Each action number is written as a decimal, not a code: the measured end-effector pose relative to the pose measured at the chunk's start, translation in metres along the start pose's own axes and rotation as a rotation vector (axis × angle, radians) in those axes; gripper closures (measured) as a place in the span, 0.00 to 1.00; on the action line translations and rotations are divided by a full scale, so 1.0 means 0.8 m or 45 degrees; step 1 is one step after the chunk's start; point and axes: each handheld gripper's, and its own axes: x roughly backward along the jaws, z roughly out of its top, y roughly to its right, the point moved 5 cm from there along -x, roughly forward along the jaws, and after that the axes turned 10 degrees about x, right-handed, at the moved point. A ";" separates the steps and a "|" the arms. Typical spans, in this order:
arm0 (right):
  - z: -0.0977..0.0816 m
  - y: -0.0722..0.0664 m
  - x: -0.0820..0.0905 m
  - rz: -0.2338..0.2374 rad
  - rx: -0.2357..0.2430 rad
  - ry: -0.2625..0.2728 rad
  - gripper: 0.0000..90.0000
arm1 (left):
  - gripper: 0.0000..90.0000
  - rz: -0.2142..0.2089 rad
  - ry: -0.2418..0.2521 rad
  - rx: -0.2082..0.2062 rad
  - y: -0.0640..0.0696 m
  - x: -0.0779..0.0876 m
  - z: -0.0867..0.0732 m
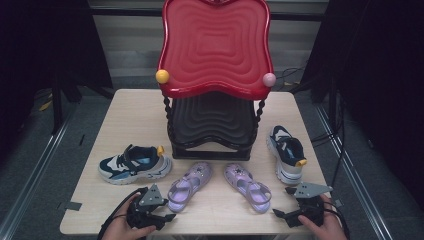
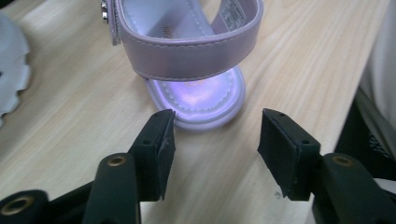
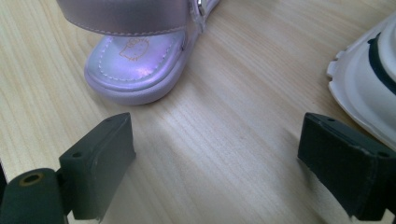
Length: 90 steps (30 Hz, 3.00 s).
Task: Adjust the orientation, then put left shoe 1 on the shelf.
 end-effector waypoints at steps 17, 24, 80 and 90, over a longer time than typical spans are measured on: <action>0.000 0.000 0.000 0.001 -0.001 0.000 0.11 | 0.47 -0.016 0.014 0.035 -0.001 0.011 0.002; 0.000 0.000 -0.001 0.003 0.001 0.002 0.11 | 0.44 0.034 0.083 0.105 -0.014 0.035 0.011; 0.001 0.001 -0.001 0.001 0.005 0.000 0.11 | 0.70 0.242 0.406 0.253 -0.018 -0.033 0.073; 0.001 0.001 -0.001 0.001 0.005 0.000 0.11 | 0.89 0.293 0.399 0.202 -0.020 -0.034 0.070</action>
